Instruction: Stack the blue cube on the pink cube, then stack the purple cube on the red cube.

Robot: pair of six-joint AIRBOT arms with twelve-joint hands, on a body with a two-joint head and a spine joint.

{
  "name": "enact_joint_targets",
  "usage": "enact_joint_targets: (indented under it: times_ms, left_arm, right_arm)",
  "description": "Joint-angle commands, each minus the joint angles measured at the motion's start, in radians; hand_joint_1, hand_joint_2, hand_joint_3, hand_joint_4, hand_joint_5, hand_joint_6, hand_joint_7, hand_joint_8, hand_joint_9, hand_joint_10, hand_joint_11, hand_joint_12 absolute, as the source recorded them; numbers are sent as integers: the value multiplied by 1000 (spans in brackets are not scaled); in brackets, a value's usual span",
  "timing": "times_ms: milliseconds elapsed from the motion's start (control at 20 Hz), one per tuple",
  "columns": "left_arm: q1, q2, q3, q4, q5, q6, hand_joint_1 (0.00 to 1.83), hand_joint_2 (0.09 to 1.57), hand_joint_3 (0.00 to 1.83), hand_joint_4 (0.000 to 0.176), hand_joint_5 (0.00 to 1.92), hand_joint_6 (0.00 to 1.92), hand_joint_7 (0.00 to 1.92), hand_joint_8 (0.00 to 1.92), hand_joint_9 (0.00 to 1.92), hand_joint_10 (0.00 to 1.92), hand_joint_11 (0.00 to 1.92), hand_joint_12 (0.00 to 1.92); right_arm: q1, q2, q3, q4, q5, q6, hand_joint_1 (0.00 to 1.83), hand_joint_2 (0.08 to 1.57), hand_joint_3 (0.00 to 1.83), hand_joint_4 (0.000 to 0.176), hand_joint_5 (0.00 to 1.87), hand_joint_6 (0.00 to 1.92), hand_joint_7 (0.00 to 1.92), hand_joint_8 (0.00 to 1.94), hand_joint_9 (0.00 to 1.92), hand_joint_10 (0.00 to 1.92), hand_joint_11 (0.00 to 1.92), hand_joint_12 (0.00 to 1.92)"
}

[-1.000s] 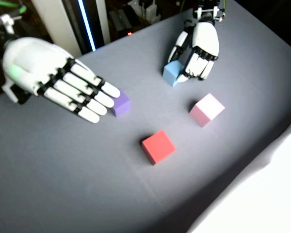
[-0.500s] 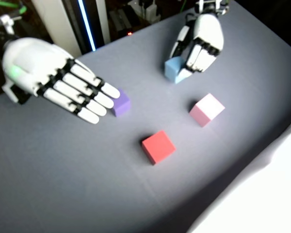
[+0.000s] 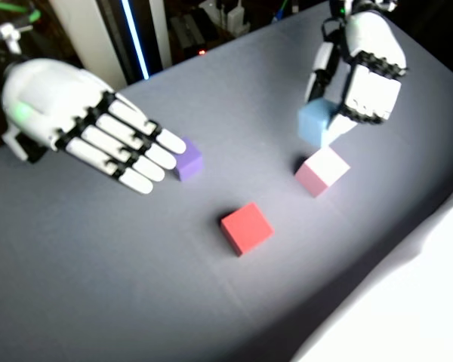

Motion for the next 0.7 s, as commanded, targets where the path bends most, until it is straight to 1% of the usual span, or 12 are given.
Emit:
enact_joint_targets:
  times_ms: [0, 50, 100, 150, 200, 250, 300, 400, 450, 500, 600, 650]
  left_arm:
    - [-21, -5, 11, -14, -76, 3, 1151, 1180, 0, 0, 876, 1118, 935, 1859, 1075, 1909, 1188, 1921]
    - [-34, -16, 27, -22, -50, 10, 1139, 1168, 0, 0, 891, 1133, 970, 1909, 1140, 1919, 1264, 1921]
    - [-37, -23, 39, -28, -38, 10, 1142, 1157, 0, 0, 909, 1115, 917, 1919, 1080, 1921, 1177, 1921]
    - [-38, -28, 47, -32, -27, 11, 1141, 1156, 0, 0, 909, 1115, 962, 1921, 1123, 1921, 1208, 1921]
    - [-39, -32, 53, -37, -18, 14, 1195, 1216, 4, 0, 807, 1064, 806, 1699, 963, 1921, 1041, 1921]
    - [-39, -40, 65, -46, -5, 14, 1204, 1231, 7, 0, 778, 1061, 778, 1650, 907, 1921, 987, 1921]
    - [-38, -47, 73, -51, 5, 14, 1216, 1219, 0, 0, 782, 1074, 819, 1548, 822, 1809, 852, 1921]
    - [-36, -64, 96, -59, 36, 14, 1213, 1227, 1, 0, 755, 1091, 818, 1556, 855, 1823, 882, 1921]
    - [-36, -80, 117, -67, 56, 8, 1224, 1203, 0, 0, 782, 1100, 871, 1430, 807, 1587, 733, 1877]
    - [-35, -88, 128, -67, 66, 1, 1214, 1206, 0, 0, 768, 1138, 870, 1406, 790, 1512, 698, 1827]
    - [-24, -105, 150, -67, 76, -37, 1198, 1256, 4, 0, 700, 1137, 773, 1622, 852, 1842, 883, 1917]
    - [-20, -109, 154, -67, 76, -45, 1196, 1262, 2, 0, 696, 1137, 763, 1643, 880, 1905, 938, 1920]
  right_arm:
    - [4, 1, 5, -13, 123, 4, 498, 1350, 4, 0, 0, 0, 0, 0, 0, 0, 0, 0]
    - [4, -1, 7, -13, 121, 4, 494, 1349, 3, 0, 0, 0, 0, 0, 0, 0, 0, 0]
    - [4, -3, 8, -13, 119, 4, 496, 1349, 3, 0, 0, 0, 0, 0, 0, 0, 0, 0]
    - [4, -3, 9, -13, 119, 5, 496, 1346, 2, 0, 0, 0, 0, 0, 0, 0, 0, 0]
    - [4, -4, 9, -13, 118, 6, 501, 1350, 3, 0, 0, 0, 0, 0, 0, 0, 0, 0]
    - [4, -4, 9, -13, 118, 6, 488, 1352, 4, 0, 0, 0, 0, 0, 0, 0, 0, 0]
    - [4, -4, 9, -13, 117, 7, 464, 1356, 5, 0, 0, 0, 0, 0, 0, 0, 0, 0]
    - [4, -4, 9, -13, 117, 7, 458, 1355, 4, 0, 0, 0, 0, 0, 0, 0, 0, 0]
    - [4, -5, 10, -13, 117, 7, 479, 1356, 4, 0, 0, 0, 0, 0, 0, 0, 0, 0]
    - [4, -5, 10, -13, 116, 8, 483, 1353, 2, 0, 0, 0, 0, 0, 0, 0, 0, 0]
    - [3, -5, 11, -13, 116, 9, 488, 1350, 0, 0, 0, 0, 0, 0, 0, 0, 0, 0]
    - [3, -5, 11, -13, 116, 10, 491, 1349, 0, 0, 0, 0, 0, 0, 0, 0, 0, 0]
